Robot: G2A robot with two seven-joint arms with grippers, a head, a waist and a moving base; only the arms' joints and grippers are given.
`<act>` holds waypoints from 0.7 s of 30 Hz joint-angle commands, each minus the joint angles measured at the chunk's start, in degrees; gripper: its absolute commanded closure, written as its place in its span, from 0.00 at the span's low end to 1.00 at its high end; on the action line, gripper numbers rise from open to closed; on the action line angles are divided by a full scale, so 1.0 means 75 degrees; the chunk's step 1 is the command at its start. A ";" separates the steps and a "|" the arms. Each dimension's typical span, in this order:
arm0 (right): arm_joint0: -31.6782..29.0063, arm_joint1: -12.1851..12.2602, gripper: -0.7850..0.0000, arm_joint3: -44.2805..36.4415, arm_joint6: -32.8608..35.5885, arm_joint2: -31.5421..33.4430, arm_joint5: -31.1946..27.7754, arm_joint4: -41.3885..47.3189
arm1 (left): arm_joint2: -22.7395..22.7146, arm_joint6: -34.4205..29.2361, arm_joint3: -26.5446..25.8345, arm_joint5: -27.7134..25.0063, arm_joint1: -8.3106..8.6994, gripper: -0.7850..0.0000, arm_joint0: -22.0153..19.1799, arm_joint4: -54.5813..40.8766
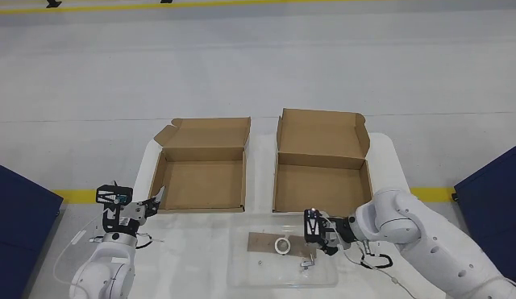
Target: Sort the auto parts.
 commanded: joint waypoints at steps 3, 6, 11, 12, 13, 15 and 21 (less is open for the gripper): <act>0.0003 -0.0004 1.00 -0.0002 0.0007 -0.0005 0.0008 -0.0011 | 0.0000 0.0000 0.0000 0.0000 0.0000 0.00 0.0000 0.0000; 0.0003 -0.0004 1.00 -0.0002 0.0007 -0.0005 0.0008 -0.0011 | 0.0000 0.0000 0.0000 0.0000 0.0000 0.00 0.0000 0.0000; -0.0108 0.0030 1.00 0.0219 -0.0582 0.0175 -0.0329 0.0596 | 0.0000 0.0000 0.0000 0.0000 0.0000 0.00 0.0000 0.0000; -0.0161 0.0065 1.00 0.0402 -0.0796 0.0268 -0.0730 0.1111 | 0.0000 0.0000 0.0000 0.0000 0.0000 0.00 0.0000 0.0000; -0.0195 0.0114 1.00 0.0577 -0.1067 0.0342 -0.1067 0.1563 | 0.0000 0.0000 0.0000 0.0000 0.0000 0.00 0.0000 0.0000; -0.0228 0.0250 1.00 0.0660 -0.1298 0.0352 -0.1296 0.2273 | 0.0000 0.0000 0.0000 0.0000 0.0000 0.00 0.0000 0.0000; -0.0104 0.0730 1.00 0.0420 -0.1297 0.0040 -0.1296 0.4612 | 0.0000 0.0000 0.0000 0.0000 0.0000 0.00 0.0000 0.0000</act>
